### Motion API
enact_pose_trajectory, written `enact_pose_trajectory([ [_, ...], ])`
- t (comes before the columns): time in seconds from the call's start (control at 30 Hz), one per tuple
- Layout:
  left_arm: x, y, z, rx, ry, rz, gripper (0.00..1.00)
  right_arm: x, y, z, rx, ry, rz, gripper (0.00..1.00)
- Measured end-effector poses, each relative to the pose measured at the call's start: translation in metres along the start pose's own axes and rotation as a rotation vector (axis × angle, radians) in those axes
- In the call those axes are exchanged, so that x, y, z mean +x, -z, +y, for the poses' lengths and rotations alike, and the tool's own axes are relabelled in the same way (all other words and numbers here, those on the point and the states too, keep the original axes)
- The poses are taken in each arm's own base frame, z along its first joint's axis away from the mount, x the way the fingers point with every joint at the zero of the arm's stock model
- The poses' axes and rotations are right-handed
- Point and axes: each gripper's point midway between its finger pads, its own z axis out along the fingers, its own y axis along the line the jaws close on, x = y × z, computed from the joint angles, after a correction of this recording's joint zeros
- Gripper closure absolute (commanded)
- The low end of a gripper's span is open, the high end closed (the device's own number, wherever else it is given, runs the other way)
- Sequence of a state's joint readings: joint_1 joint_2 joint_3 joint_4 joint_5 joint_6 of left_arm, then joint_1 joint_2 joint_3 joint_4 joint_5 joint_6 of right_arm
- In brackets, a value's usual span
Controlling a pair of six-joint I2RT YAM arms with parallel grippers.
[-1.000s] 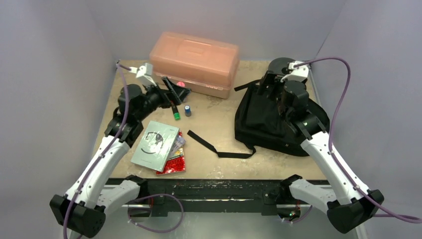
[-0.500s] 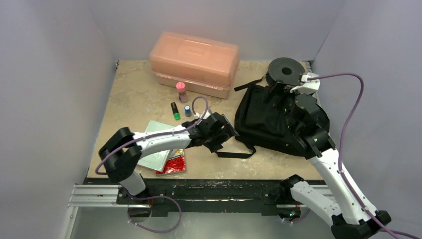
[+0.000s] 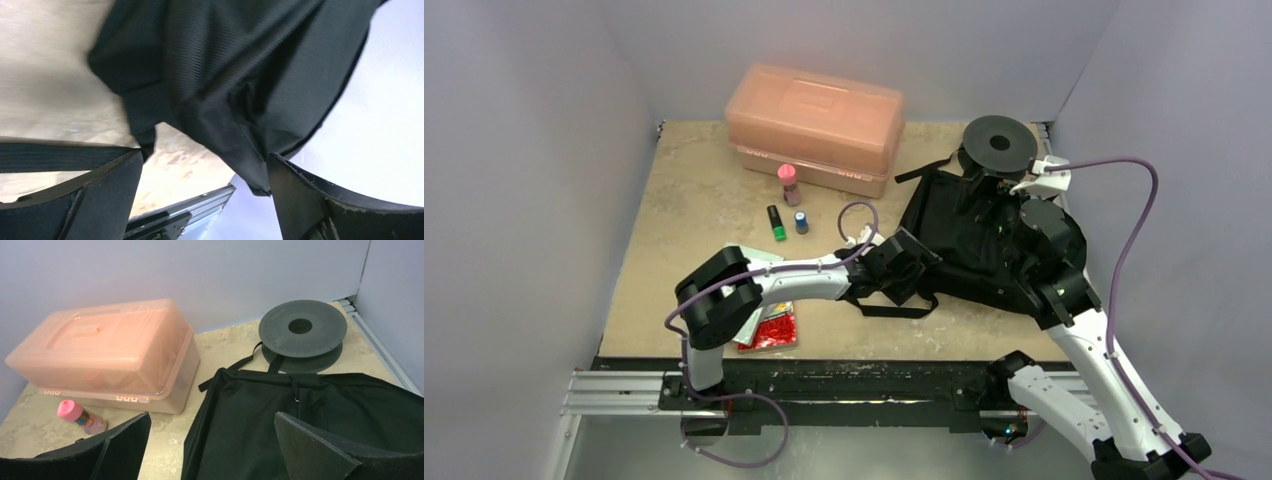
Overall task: Pack the student bag
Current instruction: Adjust the student bag at the center of the board.
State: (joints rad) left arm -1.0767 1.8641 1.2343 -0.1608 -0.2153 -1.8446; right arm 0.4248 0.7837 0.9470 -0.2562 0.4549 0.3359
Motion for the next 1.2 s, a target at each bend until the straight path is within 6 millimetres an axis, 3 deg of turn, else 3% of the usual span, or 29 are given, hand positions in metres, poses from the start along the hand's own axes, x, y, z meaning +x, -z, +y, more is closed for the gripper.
enact_pose_trajectory([
  [0.13,0.009,-0.011,-0.018,0.069,0.024,-0.004,0.51,-0.003,0.002,0.0,-0.004,0.0,-0.008,0.01],
  [0.27,0.011,-0.031,-0.011,0.082,0.004,-0.011,0.88,-0.005,0.005,0.0,-0.008,-0.002,-0.018,0.01],
  [0.33,0.01,-0.033,-0.009,0.089,-0.029,-0.02,1.0,-0.005,0.004,-0.001,-0.007,0.001,-0.016,0.01],
  [0.47,0.0,-0.025,-0.011,0.11,-0.198,-0.062,1.0,-0.002,0.003,0.0,-0.009,0.009,-0.007,0.01],
  [0.63,-0.028,0.004,-0.007,0.086,-0.424,-0.079,1.0,0.011,-0.002,0.006,-0.037,0.022,0.034,0.01],
  [0.77,-0.058,0.015,-0.005,0.019,-0.567,-0.04,1.0,0.039,-0.012,0.01,-0.057,0.052,0.122,0.01],
  [0.93,-0.077,0.015,0.001,-0.028,-0.818,0.046,1.0,0.079,-0.02,0.019,-0.108,0.083,0.245,0.01],
  [1.2,-0.115,0.042,0.035,-0.108,-1.271,0.02,1.0,0.146,-0.022,0.018,-0.114,0.053,0.443,0.08],
])
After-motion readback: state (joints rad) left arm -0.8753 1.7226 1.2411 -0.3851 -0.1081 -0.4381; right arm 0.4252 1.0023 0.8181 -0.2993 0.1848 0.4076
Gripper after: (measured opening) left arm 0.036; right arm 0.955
